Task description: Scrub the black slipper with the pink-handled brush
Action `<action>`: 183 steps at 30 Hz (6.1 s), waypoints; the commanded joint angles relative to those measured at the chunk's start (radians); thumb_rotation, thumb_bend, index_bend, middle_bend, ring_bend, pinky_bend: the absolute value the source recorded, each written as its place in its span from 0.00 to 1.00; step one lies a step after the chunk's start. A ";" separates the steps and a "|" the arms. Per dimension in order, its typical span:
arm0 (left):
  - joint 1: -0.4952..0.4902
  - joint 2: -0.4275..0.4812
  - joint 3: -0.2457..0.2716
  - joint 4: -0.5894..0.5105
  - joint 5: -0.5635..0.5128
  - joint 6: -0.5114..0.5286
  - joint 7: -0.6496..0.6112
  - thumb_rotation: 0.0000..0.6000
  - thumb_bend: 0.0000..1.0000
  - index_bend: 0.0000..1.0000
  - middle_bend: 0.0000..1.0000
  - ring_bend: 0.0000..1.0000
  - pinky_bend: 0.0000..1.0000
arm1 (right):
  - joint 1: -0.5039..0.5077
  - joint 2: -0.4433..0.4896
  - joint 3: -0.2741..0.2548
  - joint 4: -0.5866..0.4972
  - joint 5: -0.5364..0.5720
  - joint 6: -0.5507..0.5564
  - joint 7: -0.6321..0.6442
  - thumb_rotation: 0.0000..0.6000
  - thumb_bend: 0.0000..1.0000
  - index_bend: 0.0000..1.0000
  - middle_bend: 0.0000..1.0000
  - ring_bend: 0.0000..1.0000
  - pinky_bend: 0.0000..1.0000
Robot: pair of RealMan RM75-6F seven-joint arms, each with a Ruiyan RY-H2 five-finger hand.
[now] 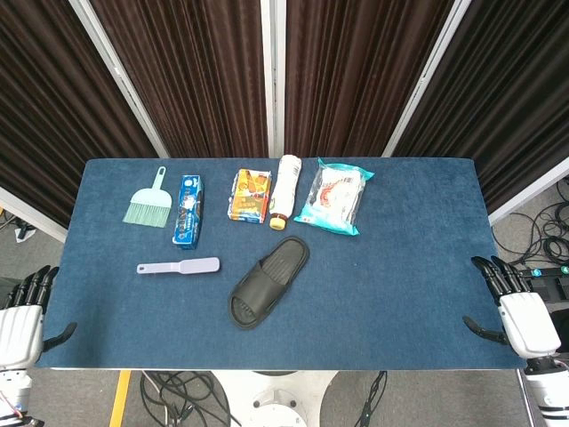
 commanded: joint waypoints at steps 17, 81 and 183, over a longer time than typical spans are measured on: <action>-0.177 0.030 -0.154 -0.009 -0.054 -0.269 0.046 1.00 0.23 0.22 0.22 0.13 0.19 | -0.021 0.027 0.033 0.015 0.025 0.074 -0.016 1.00 0.10 0.05 0.09 0.00 0.09; -0.765 -0.146 -0.063 0.252 -0.722 -1.116 0.087 1.00 0.24 0.54 0.64 0.55 0.64 | -0.002 0.024 0.041 0.037 0.102 -0.015 -0.012 1.00 0.10 0.05 0.10 0.00 0.09; -0.560 -0.608 -0.003 0.892 0.328 -0.334 -0.558 1.00 0.48 1.00 1.00 1.00 1.00 | 1.103 -0.677 0.074 0.624 0.247 -1.124 -0.333 1.00 0.24 0.52 0.39 0.19 0.22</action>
